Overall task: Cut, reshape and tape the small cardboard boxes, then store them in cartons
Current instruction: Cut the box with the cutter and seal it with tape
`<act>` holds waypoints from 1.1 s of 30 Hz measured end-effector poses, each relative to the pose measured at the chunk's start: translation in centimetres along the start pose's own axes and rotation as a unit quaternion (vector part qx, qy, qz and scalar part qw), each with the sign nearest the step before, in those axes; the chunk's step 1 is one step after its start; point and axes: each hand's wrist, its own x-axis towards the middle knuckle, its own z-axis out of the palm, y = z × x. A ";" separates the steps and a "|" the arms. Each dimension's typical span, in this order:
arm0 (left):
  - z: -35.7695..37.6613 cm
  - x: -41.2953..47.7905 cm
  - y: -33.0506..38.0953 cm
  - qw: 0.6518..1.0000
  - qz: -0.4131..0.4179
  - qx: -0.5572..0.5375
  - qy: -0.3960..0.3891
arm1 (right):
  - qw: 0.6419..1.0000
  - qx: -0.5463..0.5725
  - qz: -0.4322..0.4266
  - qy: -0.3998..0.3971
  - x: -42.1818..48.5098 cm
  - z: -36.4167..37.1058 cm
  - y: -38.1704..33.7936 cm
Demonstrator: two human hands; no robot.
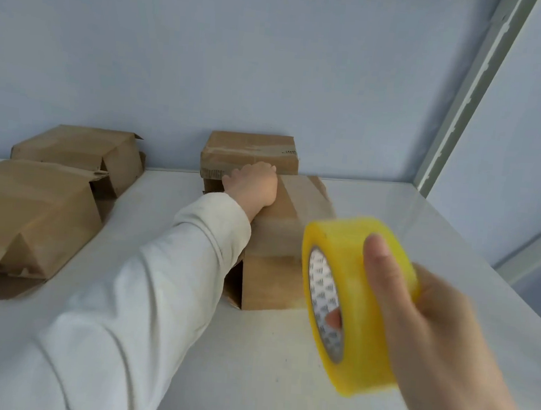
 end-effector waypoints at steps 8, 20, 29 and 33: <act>-1.2 -2.3 -0.5 0.985 0.147 -0.022 0.087 | 0.998 0.016 0.056 0.001 -0.6 0.7 3.6; -1.4 -10.7 -5.2 0.896 0.439 0.057 -0.017 | 0.970 0.140 -0.046 -0.194 -0.9 -1.0 8.1; -2.3 -7.1 -3.5 0.924 0.375 0.052 -0.054 | 0.991 0.125 -0.028 -0.048 1.1 2.1 5.6; -2.4 -5.9 -3.1 0.926 0.368 0.054 -0.064 | 0.989 0.112 0.052 -0.083 2.3 1.0 4.6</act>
